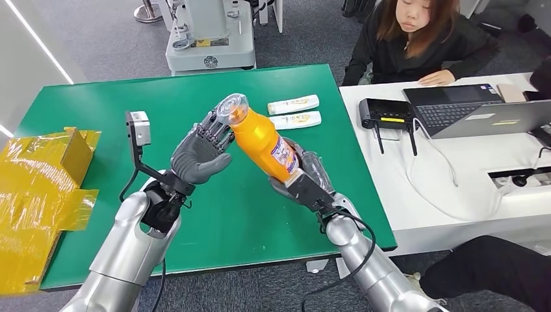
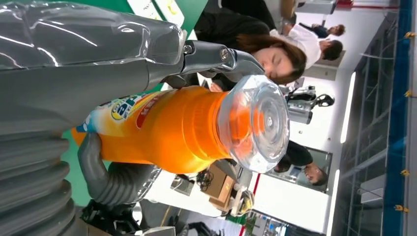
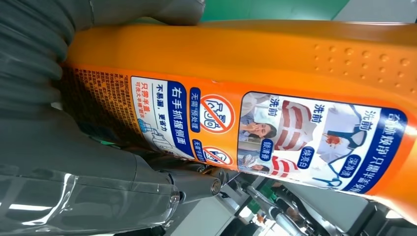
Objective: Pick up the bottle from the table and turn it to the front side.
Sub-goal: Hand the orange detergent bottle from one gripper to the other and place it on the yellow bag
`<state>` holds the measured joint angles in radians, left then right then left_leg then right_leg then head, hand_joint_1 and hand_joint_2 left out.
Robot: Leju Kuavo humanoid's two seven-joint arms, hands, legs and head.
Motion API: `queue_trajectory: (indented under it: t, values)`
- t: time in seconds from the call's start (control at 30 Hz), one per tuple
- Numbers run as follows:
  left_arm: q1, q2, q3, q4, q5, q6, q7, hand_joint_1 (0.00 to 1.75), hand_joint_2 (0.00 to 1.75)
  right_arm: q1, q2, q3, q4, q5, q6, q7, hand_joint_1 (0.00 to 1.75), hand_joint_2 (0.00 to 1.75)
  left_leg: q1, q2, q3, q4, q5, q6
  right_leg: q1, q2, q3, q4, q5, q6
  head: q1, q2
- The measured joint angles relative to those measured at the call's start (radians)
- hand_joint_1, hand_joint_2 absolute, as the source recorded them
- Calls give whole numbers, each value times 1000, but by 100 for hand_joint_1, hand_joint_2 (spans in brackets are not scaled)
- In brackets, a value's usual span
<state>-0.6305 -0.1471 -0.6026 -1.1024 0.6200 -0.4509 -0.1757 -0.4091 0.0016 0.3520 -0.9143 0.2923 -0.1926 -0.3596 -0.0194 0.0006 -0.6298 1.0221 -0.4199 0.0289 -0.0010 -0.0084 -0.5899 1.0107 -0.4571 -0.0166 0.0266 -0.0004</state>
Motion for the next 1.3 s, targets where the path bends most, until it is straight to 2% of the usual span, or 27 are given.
queue_trajectory:
  t: [0.23, 0.4, 0.6, 0.83, 1.0, 1.17, 1.3]
  values:
    - [-2, -21, -32, -4, -207, 152, -154, 0, 175, -46, 38, -5, 49, 23, 12, -1, 175, 175, 0, 0, 0, 0, 0, 0, 0, 0, 0, 0, 0, 0, 0, 0]
    - [-11, -39, -39, 1, -302, 239, -202, 0, 175, -94, 76, -4, 95, 23, 34, -5, 175, 175, 0, 0, 0, 0, 0, 0, 0, 0, 0, 0, 0, 0, 0, 0]
    - [-30, -56, -35, 20, -271, 225, -189, 0, 175, -147, 112, -2, 176, 23, 42, -14, 175, 175, 0, 0, 0, 0, 0, 0, 0, 0, 0, 0, 0, 0, 0, 0]
    - [-60, -68, -19, 70, -137, 126, -99, 0, 175, -189, 146, 15, 271, 48, 29, -18, 175, 175, 0, 0, 0, 0, 0, 0, 0, 0, 0, 0, 0, 0, 0, 0]
    - [-76, -68, -3, 123, -92, 86, -74, 0, 175, -198, 158, 36, 308, 72, -5, -33, 175, 175, 0, 0, 0, 0, 0, 0, 0, 0, 0, 1, 0, 0, 0, 0]
    - [-87, -72, 7, 163, -100, 92, -82, 0, 175, -205, 167, 52, 326, 77, -30, -45, 175, 175, 0, 0, 0, 0, 0, 0, 0, 0, 0, 1, 0, 0, 0, 0]
    - [-89, -79, 8, 180, -243, 182, -156, 0, 175, -213, 173, 62, 332, 77, -29, -49, 175, 175, 0, 0, 0, 0, 0, 0, 0, 0, 0, 1, 0, 0, 0, 0]
